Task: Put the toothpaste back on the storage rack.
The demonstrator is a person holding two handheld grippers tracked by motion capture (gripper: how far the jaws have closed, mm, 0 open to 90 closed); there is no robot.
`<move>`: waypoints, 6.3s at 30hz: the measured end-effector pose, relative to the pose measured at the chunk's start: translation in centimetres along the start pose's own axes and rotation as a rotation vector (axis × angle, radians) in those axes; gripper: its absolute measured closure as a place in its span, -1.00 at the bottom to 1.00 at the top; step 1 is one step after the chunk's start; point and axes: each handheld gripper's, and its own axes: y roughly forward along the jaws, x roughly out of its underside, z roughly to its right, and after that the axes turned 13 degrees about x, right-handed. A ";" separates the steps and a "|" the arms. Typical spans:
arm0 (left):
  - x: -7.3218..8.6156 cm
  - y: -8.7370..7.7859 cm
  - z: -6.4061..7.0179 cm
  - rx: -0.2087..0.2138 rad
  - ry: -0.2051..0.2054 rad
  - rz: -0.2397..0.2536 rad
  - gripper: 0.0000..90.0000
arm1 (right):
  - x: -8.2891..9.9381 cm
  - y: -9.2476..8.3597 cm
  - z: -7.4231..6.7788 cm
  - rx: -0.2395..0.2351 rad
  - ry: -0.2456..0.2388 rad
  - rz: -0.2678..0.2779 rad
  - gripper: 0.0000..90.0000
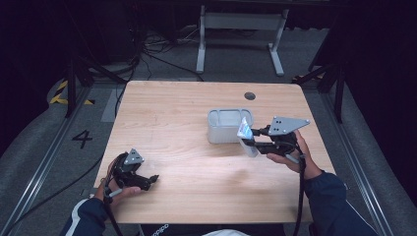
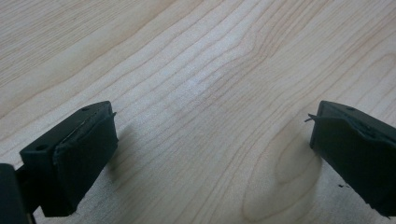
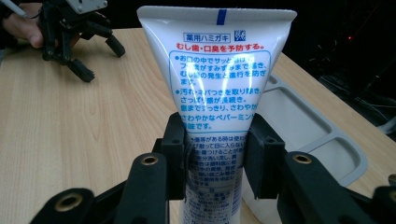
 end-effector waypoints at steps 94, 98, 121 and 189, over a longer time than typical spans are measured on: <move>0.0 0.0 0.0 0.010 -0.007 -0.008 -0.98 | -4.5 7.3 5.0 0.121 0.126 0.084 0.44; 0.0 0.0 0.0 0.008 -0.007 -0.003 -0.98 | -4.1 7.5 5.1 0.126 0.133 0.076 0.44; 0.0 0.1 0.0 0.008 -0.009 0.002 -0.98 | -1.6 9.3 4.3 0.089 0.133 0.025 0.43; 0.1 -0.1 0.0 -0.001 -0.008 0.001 -0.97 | 0.3 6.5 4.0 0.085 0.103 -0.020 0.14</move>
